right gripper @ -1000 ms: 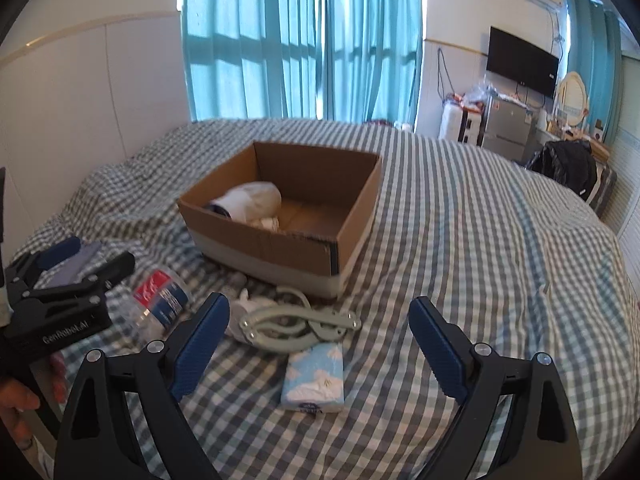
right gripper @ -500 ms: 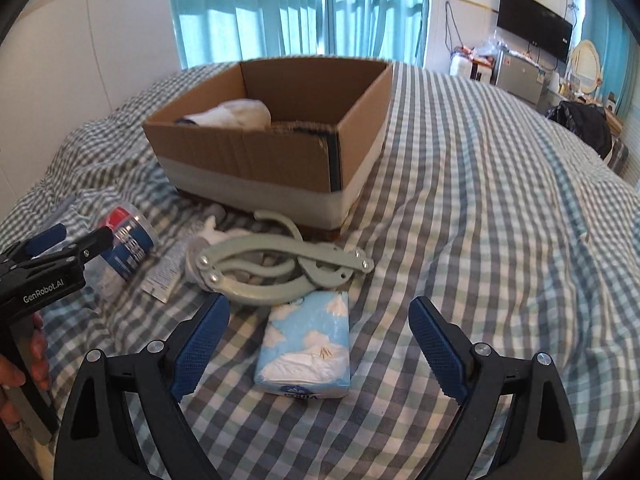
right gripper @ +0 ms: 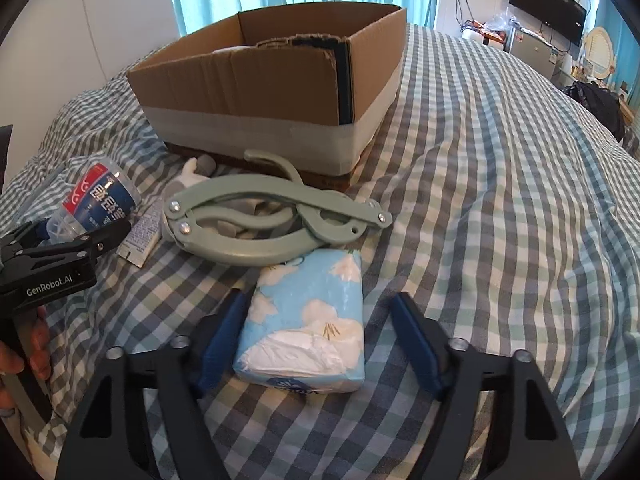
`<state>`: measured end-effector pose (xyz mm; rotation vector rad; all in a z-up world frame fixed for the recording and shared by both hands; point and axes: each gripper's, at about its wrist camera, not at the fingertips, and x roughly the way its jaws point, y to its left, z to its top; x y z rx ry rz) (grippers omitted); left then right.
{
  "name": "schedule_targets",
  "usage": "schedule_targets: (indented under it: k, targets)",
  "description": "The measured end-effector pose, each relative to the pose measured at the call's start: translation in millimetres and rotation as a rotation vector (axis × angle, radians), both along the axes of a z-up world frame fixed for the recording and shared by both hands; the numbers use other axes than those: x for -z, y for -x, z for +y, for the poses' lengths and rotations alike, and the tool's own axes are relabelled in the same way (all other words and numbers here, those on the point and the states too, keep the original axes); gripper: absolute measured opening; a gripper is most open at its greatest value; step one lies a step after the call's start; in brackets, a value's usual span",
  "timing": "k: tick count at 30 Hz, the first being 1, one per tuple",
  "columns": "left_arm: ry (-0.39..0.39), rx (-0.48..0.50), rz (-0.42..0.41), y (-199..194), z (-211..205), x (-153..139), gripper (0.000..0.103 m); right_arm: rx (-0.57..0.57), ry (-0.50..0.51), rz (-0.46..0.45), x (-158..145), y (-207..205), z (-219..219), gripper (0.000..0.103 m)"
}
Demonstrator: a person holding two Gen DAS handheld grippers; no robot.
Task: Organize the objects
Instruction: 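Grasp the clear toothpick jar with the left tool while the right tool grasps the blue tissue pack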
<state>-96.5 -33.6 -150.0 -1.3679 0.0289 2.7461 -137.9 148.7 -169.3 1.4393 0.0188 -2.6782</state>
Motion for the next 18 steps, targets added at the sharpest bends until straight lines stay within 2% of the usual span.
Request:
schedule_targets:
  k: [1, 4, 7, 18]
  targets:
    - [0.000, 0.005, -0.003, -0.2, 0.6, 1.0, 0.093, -0.005, 0.001, -0.003, -0.2, -0.2, -0.5, 0.055]
    - [0.017, 0.007, -0.006, -1.8, 2.9, 2.1, 0.086, -0.008, -0.016, -0.001, -1.4, -2.7, -1.9, 0.053]
    - [0.003, 0.001, -0.007, -3.9, 0.0, 1.3, 0.067, -0.005, -0.007, -0.001, -2.9, -4.9, 0.1, 0.053]
    - [-0.006, 0.004, -0.001, -19.6, 0.6, -9.8, 0.066, -0.006, 0.030, 0.003, -10.8, -17.3, 0.6, 0.052]
